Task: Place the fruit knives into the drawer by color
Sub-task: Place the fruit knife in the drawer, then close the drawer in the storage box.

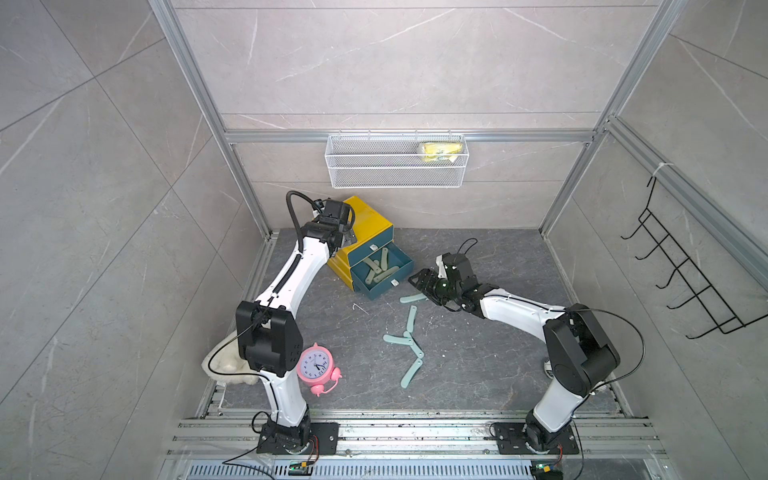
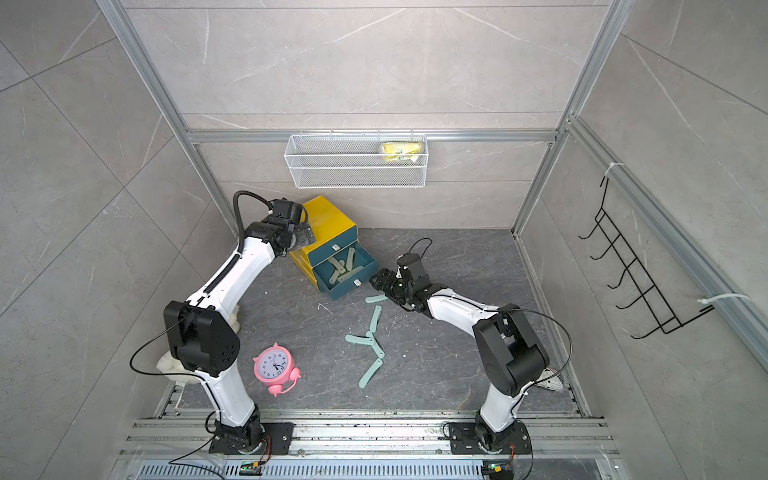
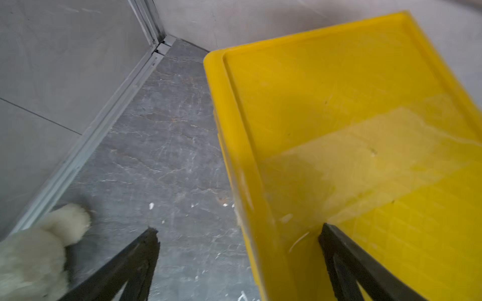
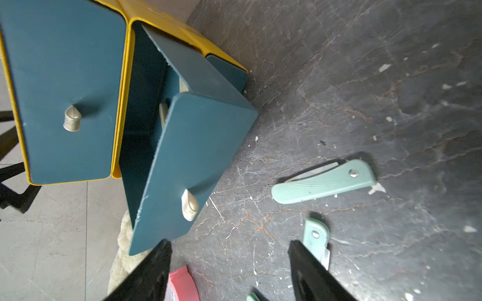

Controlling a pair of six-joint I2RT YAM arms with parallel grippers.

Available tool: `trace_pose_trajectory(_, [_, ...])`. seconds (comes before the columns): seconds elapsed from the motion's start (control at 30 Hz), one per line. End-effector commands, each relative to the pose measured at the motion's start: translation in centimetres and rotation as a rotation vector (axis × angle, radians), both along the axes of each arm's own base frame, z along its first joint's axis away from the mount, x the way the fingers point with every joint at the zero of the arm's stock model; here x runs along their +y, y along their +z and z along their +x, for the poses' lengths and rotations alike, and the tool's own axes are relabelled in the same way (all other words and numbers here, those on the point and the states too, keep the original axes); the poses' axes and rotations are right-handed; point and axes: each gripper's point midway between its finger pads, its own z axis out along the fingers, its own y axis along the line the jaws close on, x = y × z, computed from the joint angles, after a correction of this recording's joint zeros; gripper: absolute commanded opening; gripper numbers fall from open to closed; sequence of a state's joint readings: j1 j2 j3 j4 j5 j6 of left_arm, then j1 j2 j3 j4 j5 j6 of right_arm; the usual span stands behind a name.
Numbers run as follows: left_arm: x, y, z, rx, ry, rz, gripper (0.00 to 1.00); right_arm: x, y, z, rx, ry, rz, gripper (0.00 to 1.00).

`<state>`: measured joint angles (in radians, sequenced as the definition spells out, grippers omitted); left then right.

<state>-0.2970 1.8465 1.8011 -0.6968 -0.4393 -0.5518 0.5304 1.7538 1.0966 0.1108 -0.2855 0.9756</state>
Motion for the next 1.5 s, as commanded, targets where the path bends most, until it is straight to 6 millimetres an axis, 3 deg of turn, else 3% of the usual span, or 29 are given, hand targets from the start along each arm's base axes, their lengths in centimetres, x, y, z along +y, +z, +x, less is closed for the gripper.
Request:
trace_pose_trajectory(0.0, [-0.2, -0.4, -0.7, 0.044, -0.006, -0.005, 0.99, 1.3, -0.2, 0.7, 0.013, -0.006, 0.027, 0.73])
trace_pose_trajectory(0.27, [-0.5, -0.8, -0.7, 0.056, -0.021, -0.008, 1.0, 3.9, -1.5, 2.7, 0.075, -0.03, 0.065, 0.73])
trace_pose_trajectory(0.47, [-0.8, -1.5, -0.7, 0.072, -0.033, -0.014, 0.99, 6.3, -0.7, 5.3, 0.071, -0.027, 0.104, 0.73])
trace_pose_trajectory(0.77, [-1.2, -2.5, -0.7, 0.099, -0.049, -0.024, 0.99, 9.0, -1.6, 8.3, 0.099, -0.036, 0.148, 0.73])
trace_pose_trajectory(1.47, [-1.5, -4.6, -1.4, 0.135, -0.057, -0.051, 0.98, 11.5, -2.4, 9.9, 0.125, -0.038, 0.188, 0.73])
